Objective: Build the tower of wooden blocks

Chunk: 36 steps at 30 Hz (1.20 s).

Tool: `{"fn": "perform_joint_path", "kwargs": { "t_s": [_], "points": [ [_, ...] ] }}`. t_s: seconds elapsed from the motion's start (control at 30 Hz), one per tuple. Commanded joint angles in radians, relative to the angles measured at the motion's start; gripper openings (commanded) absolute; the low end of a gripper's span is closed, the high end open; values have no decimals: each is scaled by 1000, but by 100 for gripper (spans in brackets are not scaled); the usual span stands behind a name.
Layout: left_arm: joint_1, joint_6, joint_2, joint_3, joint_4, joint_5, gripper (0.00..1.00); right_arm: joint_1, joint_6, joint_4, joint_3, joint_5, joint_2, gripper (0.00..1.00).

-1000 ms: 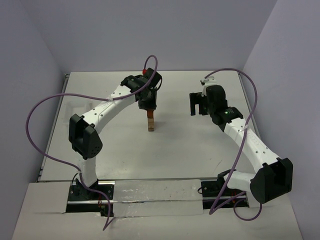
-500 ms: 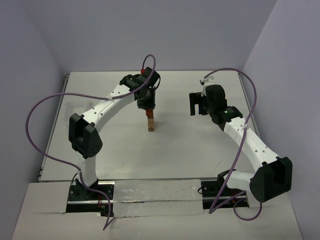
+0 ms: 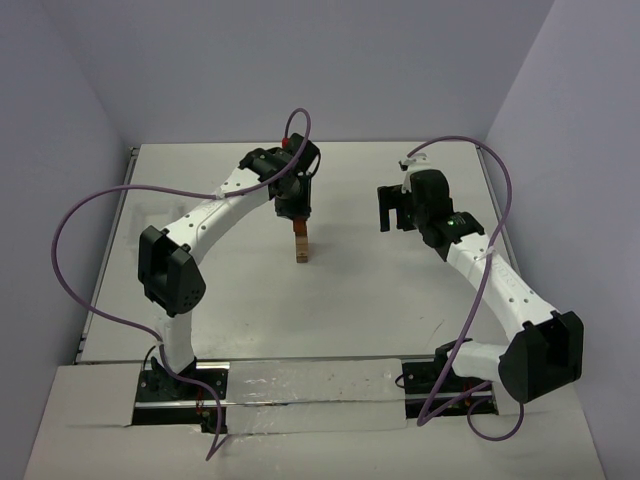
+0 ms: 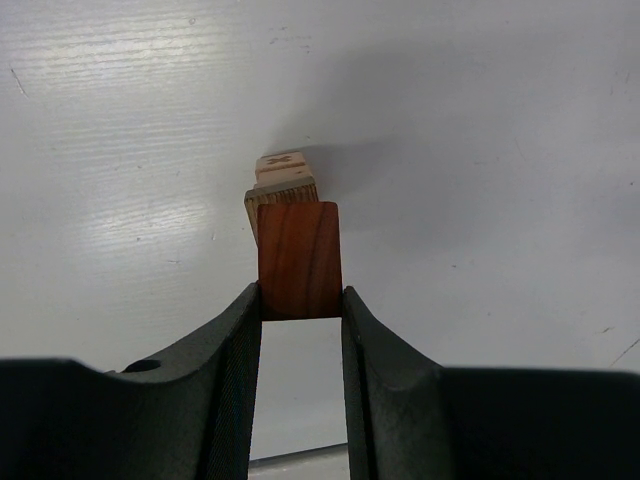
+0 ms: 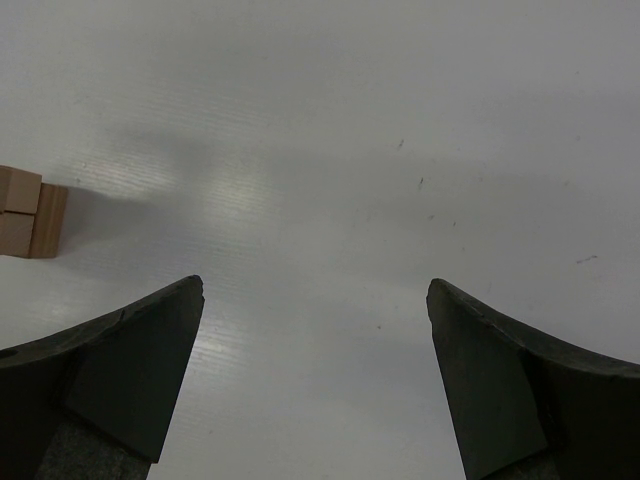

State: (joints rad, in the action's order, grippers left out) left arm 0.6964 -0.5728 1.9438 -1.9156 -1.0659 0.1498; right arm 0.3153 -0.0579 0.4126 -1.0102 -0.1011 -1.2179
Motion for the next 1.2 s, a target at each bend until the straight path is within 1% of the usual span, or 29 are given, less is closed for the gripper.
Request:
{"fn": "perform_joint_path", "kwargs": {
  "t_s": [0.0,0.2,0.4,0.47,0.57,0.7,0.73,0.77,0.83,0.87,0.93,1.03,1.07,1.17],
  "points": [
    [-5,-11,-17,-40,1,-23,13,-7,-11,0,-56,9,-9,100],
    [-3,-13,-26,-39,0,-18,13,-7,-11,0,-56,11,-10,100],
    [-4,-15,-21,-37,1,-24,22,-8,-11,3,-60,11,-12,100],
    [-4,-15,-19,-37,1,-23,26,-7,-11,3,-58,9,-11,100],
    [-5,-15,-11,-39,0,-19,29,-7,-10,3,-56,11,-11,100],
    [-7,-13,-6,-37,0,-21,37,-6,-11,3,-57,10,-11,100],
    [-8,-13,-5,-37,1,-21,40,-8,-10,3,-57,10,-11,100],
    [-8,-13,-5,-37,1,-21,45,-7,-11,3,-56,10,-10,100],
    [-8,-13,-6,-38,1,-18,50,-7,-10,3,-54,11,-9,100],
    [-8,-12,-6,-39,1,-16,58,-7,-10,3,-53,11,-9,100],
    [-8,-12,-6,-39,3,-13,67,-7,-11,2,-53,11,-9,100],
    [-9,-8,-8,-41,3,-10,86,-7,-11,2,-53,12,-9,100],
    [-9,-6,-8,-43,4,-10,90,-8,-10,2,-53,11,-8,100],
    [-15,8,-14,-61,4,-12,97,-8,-10,4,-55,14,-6,100]
  ]
}}
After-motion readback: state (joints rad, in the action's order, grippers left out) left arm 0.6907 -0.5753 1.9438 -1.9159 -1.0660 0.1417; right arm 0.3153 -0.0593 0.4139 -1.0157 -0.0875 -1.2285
